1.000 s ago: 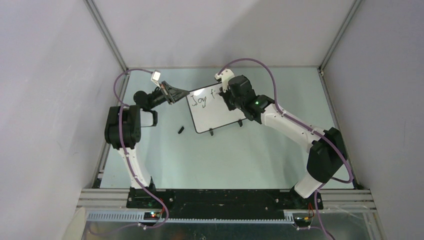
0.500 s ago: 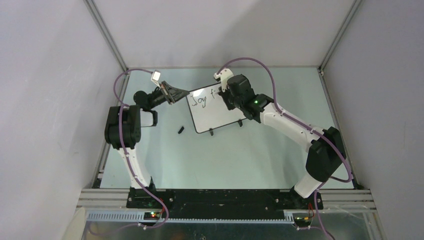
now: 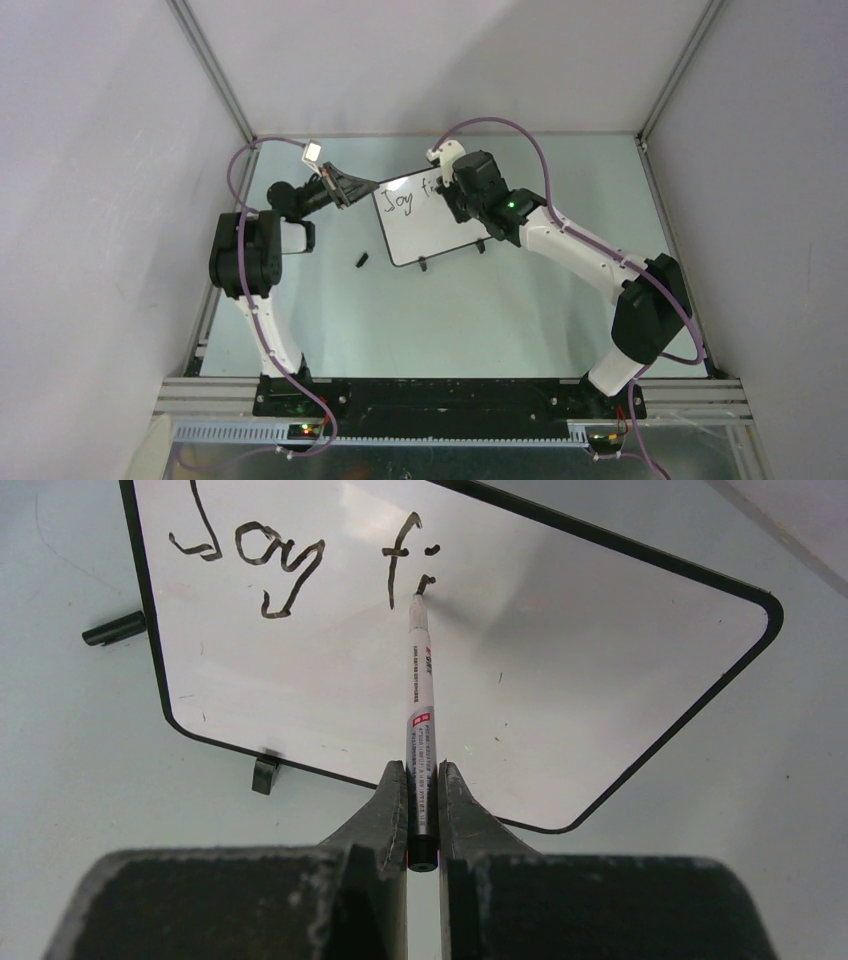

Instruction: Write a sentence on the whiteboard

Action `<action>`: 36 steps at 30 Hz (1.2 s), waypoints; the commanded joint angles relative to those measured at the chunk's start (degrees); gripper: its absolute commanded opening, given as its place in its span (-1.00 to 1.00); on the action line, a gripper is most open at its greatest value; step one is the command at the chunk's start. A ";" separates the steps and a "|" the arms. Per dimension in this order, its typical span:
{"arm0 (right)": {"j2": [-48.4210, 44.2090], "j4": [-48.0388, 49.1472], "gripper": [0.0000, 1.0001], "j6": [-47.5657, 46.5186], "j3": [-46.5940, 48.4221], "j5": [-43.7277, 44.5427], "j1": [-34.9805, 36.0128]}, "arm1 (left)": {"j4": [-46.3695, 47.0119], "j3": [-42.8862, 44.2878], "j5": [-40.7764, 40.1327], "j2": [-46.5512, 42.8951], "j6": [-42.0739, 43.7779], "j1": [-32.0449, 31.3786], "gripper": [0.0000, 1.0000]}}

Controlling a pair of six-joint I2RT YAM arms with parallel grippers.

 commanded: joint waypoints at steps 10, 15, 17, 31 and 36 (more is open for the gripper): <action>-0.10 -3.20 -1.00 -0.05 2.33 0.53 0.27 | 4.38 0.79 1.41 -0.96 0.03 -0.17 -1.00; -0.55 -3.78 -1.00 -0.22 2.50 0.15 0.31 | 4.41 0.74 1.43 -0.94 0.03 -0.13 -1.00; -1.33 -3.25 -1.00 -0.26 2.47 -0.56 0.34 | 4.39 0.77 1.45 -0.96 0.06 -0.13 -1.00; -6.01 1.00 -1.00 -0.53 0.06 -1.09 0.38 | 4.38 0.72 1.35 -1.08 0.12 -0.16 -1.00; -5.40 1.70 -1.00 -0.48 0.06 -0.06 0.07 | 4.43 0.71 1.39 -1.04 0.12 -0.12 -1.00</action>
